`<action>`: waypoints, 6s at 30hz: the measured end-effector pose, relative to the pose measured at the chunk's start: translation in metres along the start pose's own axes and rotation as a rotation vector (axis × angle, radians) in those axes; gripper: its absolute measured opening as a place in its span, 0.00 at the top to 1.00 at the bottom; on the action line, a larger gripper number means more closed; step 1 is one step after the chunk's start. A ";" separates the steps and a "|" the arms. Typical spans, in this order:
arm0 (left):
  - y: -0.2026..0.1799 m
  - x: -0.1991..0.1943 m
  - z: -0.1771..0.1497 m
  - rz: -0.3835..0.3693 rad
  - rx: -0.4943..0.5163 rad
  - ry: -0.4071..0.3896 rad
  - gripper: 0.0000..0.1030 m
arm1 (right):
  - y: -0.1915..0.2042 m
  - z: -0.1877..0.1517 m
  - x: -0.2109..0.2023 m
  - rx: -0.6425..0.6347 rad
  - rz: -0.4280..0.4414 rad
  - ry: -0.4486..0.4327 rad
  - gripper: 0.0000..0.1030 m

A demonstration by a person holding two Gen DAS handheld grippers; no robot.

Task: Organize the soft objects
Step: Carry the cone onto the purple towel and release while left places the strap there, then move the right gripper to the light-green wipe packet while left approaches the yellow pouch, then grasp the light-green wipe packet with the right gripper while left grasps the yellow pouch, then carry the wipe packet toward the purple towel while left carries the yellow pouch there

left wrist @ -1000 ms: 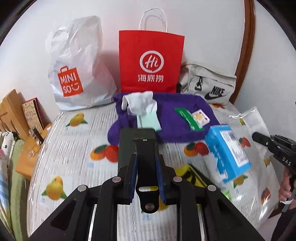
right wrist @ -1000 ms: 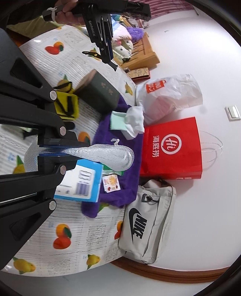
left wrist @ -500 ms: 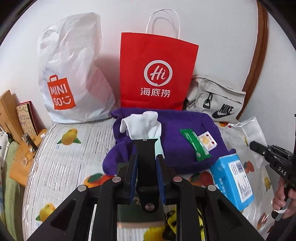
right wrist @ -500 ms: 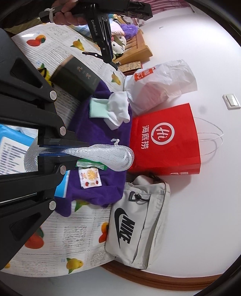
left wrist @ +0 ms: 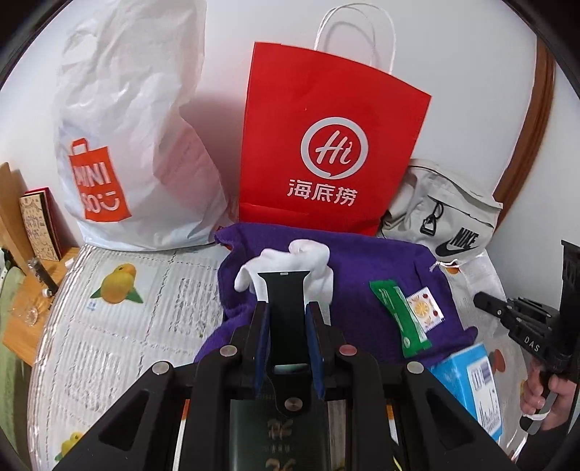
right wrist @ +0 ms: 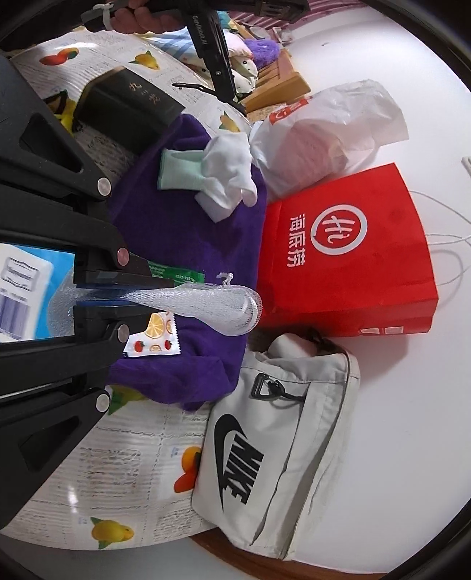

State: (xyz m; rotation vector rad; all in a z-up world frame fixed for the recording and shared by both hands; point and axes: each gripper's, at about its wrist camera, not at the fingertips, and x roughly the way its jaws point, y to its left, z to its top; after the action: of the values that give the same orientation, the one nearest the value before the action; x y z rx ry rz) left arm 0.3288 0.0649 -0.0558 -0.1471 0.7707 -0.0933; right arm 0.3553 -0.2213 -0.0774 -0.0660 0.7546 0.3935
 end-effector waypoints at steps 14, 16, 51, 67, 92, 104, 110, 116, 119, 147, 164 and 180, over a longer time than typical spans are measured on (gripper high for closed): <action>0.019 0.075 0.010 -0.020 -0.089 0.117 0.81 | -0.019 -0.001 0.064 0.006 0.003 0.170 0.93; 0.020 0.080 0.010 -0.021 -0.093 0.125 0.81 | -0.019 -0.001 0.071 -0.009 0.003 0.191 0.93; 0.021 0.002 -0.007 -0.026 -0.030 0.044 0.50 | 0.012 -0.007 -0.013 0.061 -0.008 0.031 0.34; 0.035 -0.059 -0.088 -0.044 -0.066 0.092 0.47 | 0.090 -0.150 -0.096 0.137 0.080 0.120 0.28; -0.015 -0.055 -0.173 -0.141 -0.033 0.238 0.37 | 0.107 -0.206 -0.083 0.135 0.021 0.136 0.48; -0.053 -0.015 -0.171 -0.152 -0.152 0.312 0.27 | 0.034 -0.242 -0.112 0.171 -0.099 0.108 0.48; -0.071 -0.004 -0.170 -0.089 -0.140 0.317 0.24 | 0.033 -0.250 -0.109 0.133 -0.114 0.097 0.48; -0.094 0.006 -0.169 -0.002 -0.068 0.292 0.15 | 0.039 -0.252 -0.103 0.077 -0.150 0.088 0.47; -0.103 0.011 -0.170 0.058 -0.009 0.280 0.15 | 0.039 -0.253 -0.103 0.072 -0.158 0.084 0.47; -0.049 -0.058 -0.216 0.009 0.050 0.177 0.43 | 0.057 -0.251 -0.097 0.125 -0.227 0.059 0.49; 0.000 -0.092 -0.239 0.013 -0.072 0.163 0.54 | 0.074 -0.251 -0.108 0.149 -0.195 0.071 0.49; -0.002 -0.120 -0.217 0.006 -0.091 0.120 0.55 | 0.071 -0.229 -0.144 0.173 -0.188 0.025 0.49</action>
State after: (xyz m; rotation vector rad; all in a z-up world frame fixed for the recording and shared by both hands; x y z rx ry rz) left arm 0.0918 0.0580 -0.1268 -0.2269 0.8953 -0.0616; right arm 0.0842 -0.2479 -0.1411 0.0214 0.7969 0.1482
